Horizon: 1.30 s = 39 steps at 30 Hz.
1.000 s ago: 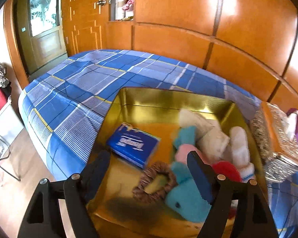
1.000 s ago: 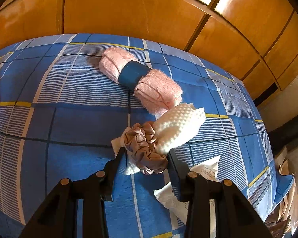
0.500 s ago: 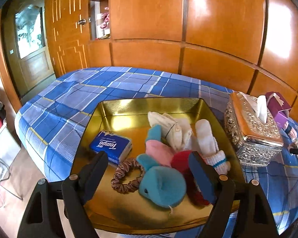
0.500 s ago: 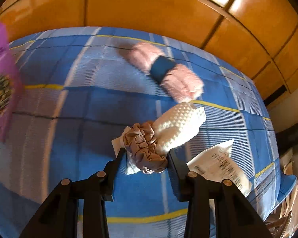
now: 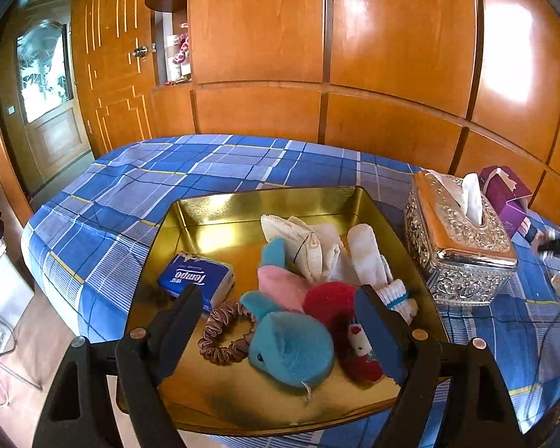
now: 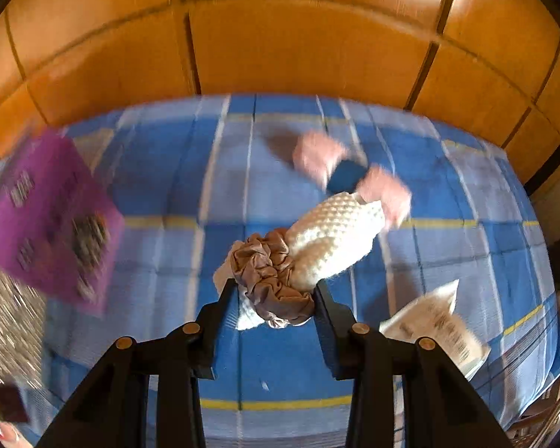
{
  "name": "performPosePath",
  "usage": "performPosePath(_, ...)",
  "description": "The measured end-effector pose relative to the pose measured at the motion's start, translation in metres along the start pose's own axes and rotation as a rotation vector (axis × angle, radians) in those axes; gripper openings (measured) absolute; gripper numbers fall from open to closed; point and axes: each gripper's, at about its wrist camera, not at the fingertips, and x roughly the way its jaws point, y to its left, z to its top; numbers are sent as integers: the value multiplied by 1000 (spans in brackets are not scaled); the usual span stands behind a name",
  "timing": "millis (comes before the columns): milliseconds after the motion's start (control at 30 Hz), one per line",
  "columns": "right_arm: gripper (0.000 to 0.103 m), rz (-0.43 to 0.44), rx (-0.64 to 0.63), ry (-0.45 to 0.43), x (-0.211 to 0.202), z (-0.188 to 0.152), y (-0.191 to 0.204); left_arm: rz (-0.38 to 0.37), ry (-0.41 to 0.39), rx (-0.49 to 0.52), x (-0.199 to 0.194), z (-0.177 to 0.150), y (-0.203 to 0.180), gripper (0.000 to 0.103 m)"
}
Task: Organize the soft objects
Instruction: 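Carry the brown scrunchie and white mesh puff into the tray, open right tool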
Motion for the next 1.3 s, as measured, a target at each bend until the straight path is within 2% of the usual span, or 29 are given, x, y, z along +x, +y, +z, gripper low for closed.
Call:
performPosePath(167,38,20,-9,-101,-38,49,18,-3,2,3,0,-1,0,84)
performPosePath(333,38,128,-125,-264,-101,87,77,-4,12,-5,4,-3,3,84)
performPosePath(433,38,237,-250,-352,-137,87,126,3,10,-11,4,-3,6,84)
performPosePath(567,38,388,-416,-404,-164,65,185,20,-2,-22,2,-2,12,83)
performPosePath(733,38,531,-640,-358,-168,11,258,54,-30,-47,-5,2,24,84)
performPosePath(933,38,614,-808,-236,-146,-48,324,93,-65,-65,-11,3,37,83)
performPosePath(1100,38,652,-838,-156,-121,-70,367,123,-78,-97,-11,4,49,83)
performPosePath(1300,40,656,-758,-86,-95,-74,403,152,-58,-146,-2,2,67,83)
